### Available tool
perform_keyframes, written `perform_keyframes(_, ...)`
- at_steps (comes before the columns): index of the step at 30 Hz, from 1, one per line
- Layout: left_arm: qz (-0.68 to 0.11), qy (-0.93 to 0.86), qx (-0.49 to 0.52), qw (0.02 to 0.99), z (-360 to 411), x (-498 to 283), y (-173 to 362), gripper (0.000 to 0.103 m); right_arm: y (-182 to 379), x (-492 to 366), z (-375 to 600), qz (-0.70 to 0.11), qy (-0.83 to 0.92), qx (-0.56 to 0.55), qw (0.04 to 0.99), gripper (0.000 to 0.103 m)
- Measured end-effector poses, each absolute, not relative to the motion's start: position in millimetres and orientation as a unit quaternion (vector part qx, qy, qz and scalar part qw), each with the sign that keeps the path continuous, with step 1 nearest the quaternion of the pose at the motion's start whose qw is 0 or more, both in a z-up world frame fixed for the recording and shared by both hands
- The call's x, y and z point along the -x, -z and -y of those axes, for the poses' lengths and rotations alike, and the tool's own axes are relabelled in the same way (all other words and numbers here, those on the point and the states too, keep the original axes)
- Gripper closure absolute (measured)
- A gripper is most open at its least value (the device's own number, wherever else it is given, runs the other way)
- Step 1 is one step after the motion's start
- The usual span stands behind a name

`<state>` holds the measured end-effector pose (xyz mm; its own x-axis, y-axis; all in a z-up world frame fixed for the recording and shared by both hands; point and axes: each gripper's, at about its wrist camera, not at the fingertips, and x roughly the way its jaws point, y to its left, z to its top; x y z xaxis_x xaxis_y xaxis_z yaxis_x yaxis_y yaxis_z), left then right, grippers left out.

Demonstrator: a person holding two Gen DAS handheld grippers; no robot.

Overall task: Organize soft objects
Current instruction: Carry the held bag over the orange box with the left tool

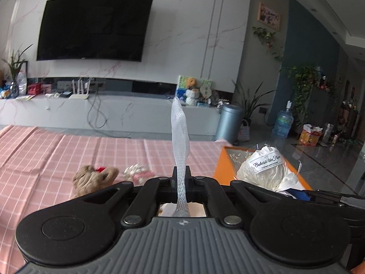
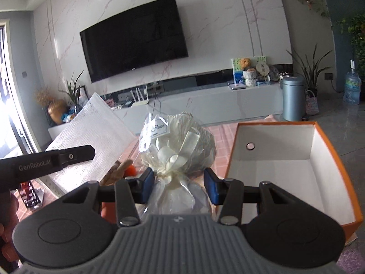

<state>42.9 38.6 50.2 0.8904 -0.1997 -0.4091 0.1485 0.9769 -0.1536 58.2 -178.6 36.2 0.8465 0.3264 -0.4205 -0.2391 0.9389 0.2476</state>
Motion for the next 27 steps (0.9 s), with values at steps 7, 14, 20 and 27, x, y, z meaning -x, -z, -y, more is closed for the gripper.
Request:
perform_keyframes(7, -0.195, 0.14, 0.057, 0.969, -11.0, -60.5, -70.6, 0.102, -49.3, -62.2, 217.5, -0.215, -0.107, -0.113, 0.964, 0.056)
perform_keyframes(14, -0.203, 0.205, 0.069, 0.955, 25.7, -89.3, -69.9, 0.102, -55.9, -66.8, 256.1, -0.2, -0.054, -0.115, 0.972, 0.056)
perform_keyframes(20, -0.227, 0.26, 0.081, 0.935, 53.5, -120.4, -68.0, 0.102, -45.2, -75.9, 281.3, -0.215, -0.02, -0.121, 0.969, 0.055)
perform_keyframes(27, -0.291, 0.295, 0.06, 0.908, 99.9, -152.5, -44.2, 0.102, -13.6, -101.3, 295.2, -0.283, -0.013, -0.117, 0.952, 0.055)
